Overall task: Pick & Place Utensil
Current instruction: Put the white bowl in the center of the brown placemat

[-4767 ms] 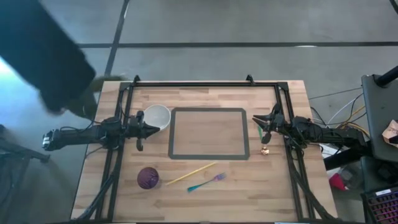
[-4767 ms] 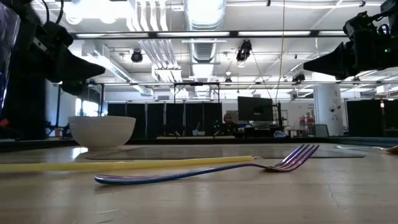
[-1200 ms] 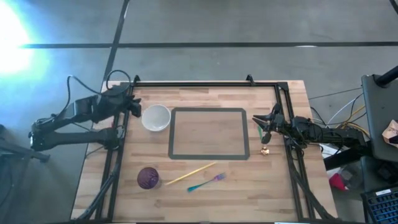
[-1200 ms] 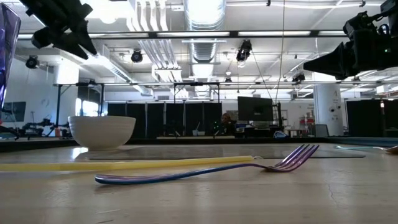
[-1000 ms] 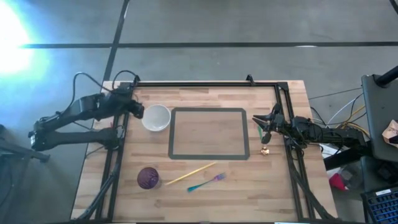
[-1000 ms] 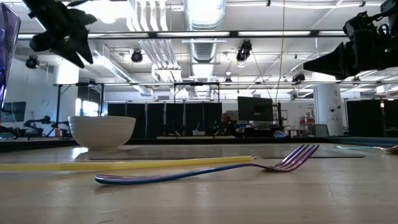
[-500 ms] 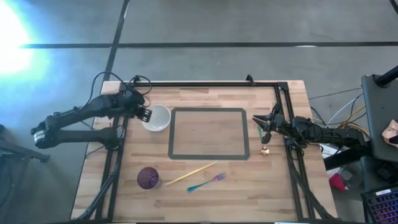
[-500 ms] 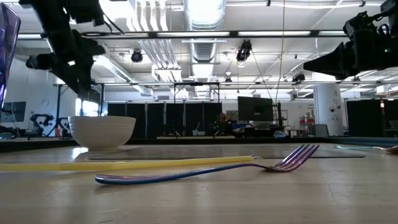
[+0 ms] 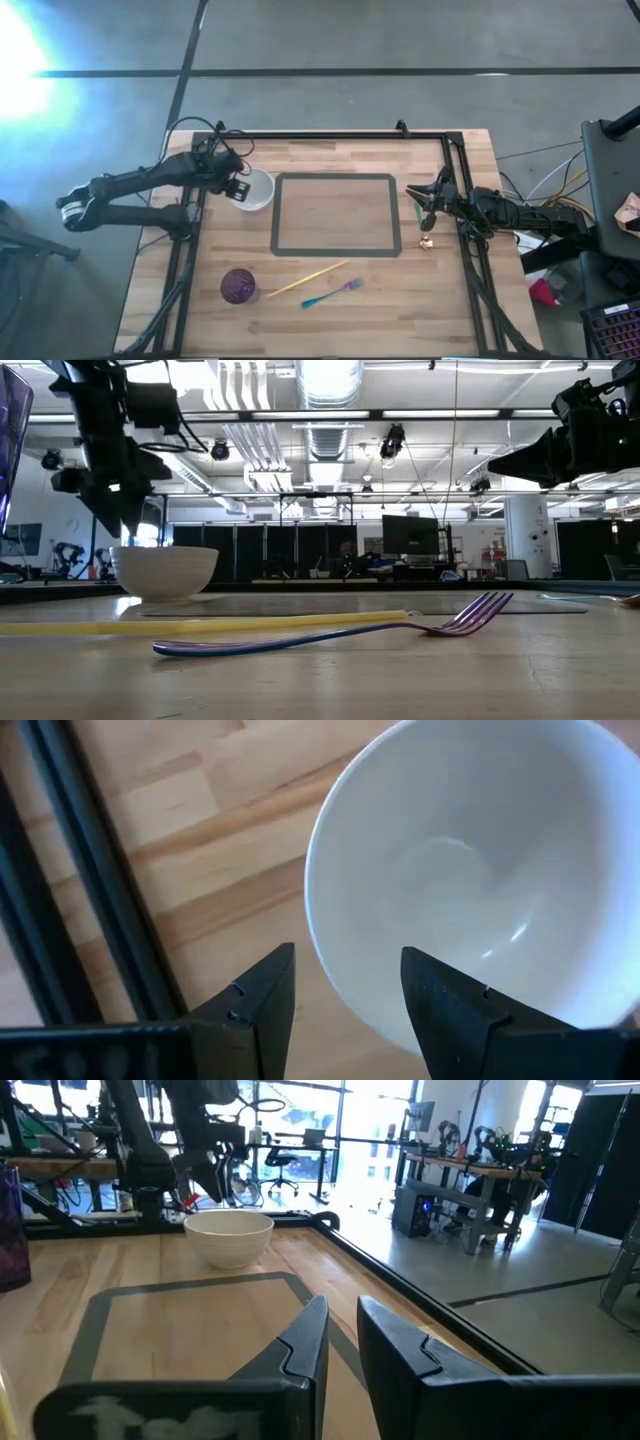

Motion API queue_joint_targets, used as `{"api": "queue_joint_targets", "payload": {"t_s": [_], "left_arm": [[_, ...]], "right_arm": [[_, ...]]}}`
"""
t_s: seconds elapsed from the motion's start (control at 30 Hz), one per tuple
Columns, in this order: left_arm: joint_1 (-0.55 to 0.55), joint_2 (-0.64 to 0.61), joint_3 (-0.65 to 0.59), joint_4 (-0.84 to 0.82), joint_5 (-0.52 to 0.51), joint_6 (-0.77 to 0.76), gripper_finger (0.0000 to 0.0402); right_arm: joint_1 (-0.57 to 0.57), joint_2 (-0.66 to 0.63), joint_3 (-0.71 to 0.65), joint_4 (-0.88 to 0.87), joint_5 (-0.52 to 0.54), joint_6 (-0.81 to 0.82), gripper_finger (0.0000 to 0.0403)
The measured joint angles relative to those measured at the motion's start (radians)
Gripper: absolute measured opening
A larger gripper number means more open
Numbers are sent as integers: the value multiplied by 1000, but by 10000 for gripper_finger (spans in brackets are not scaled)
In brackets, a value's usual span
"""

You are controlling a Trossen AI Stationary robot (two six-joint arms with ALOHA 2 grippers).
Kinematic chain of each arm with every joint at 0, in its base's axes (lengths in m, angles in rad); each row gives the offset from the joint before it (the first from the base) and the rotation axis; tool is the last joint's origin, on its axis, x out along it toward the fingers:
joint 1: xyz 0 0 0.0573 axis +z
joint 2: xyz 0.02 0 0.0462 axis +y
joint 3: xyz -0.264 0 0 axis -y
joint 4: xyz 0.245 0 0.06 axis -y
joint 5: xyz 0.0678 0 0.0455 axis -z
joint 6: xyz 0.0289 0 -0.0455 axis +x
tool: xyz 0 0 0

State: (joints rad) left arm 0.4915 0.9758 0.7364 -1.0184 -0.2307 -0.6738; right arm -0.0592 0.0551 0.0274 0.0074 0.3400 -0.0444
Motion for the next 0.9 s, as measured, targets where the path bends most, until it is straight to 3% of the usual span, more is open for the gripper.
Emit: {"api": "queue_joint_targets", "payload": {"t_s": [0.9], "left_arm": [[22, 162, -24, 68, -22, 24, 175]], "right_arm": [[0, 0, 0, 0, 0, 0, 52]]}}
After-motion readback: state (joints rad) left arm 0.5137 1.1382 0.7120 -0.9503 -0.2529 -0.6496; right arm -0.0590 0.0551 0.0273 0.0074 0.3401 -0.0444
